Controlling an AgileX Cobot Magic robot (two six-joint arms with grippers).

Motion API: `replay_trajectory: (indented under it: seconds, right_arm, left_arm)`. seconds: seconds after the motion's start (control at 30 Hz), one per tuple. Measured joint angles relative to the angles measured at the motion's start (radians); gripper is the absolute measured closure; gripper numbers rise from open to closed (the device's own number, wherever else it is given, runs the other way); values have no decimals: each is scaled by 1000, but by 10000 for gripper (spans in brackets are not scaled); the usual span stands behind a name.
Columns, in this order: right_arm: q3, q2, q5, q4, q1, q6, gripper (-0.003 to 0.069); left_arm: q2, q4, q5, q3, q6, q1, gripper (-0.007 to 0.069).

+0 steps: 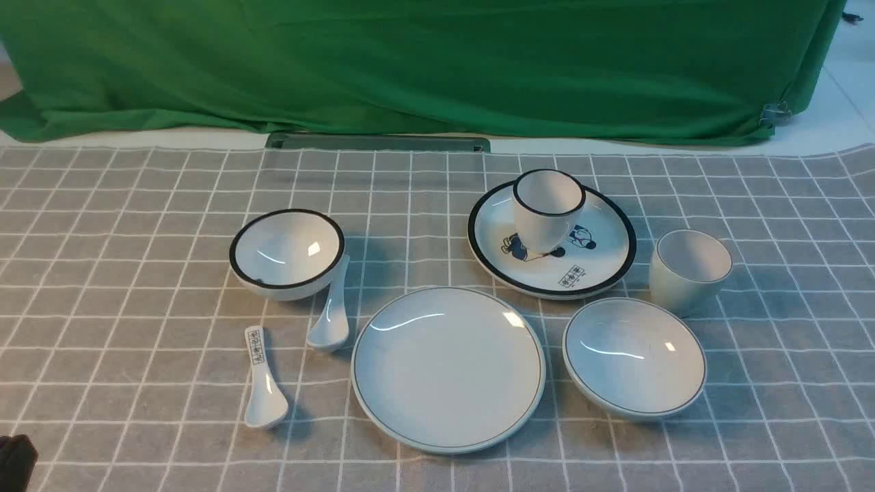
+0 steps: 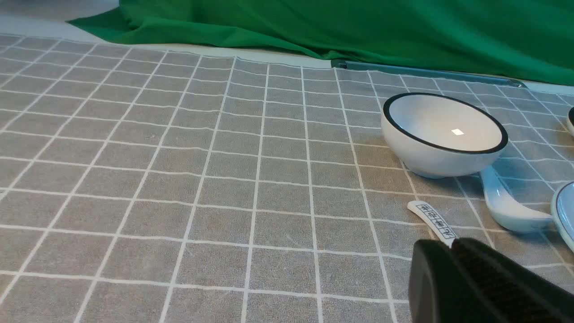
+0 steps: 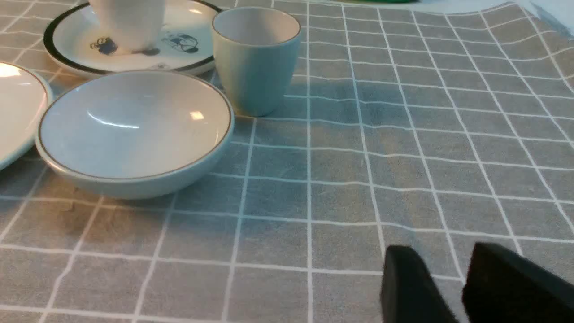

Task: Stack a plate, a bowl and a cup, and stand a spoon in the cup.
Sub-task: Use the right arm to grab a blue rice bowl

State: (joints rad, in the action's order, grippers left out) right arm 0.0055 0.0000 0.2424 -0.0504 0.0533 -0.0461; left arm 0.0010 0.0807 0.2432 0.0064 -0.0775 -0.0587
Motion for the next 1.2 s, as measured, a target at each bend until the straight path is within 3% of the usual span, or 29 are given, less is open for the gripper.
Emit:
replay_trajectory:
  seconds: [1.0,1.2]
  right_arm:
    - [0,0,0,0,0,0,417]
    - [0,0,0,0,0,0,417]
  left_arm:
    - [0,6,-34,0,0,0,607]
    - [0,337,-304,0,194,0,607]
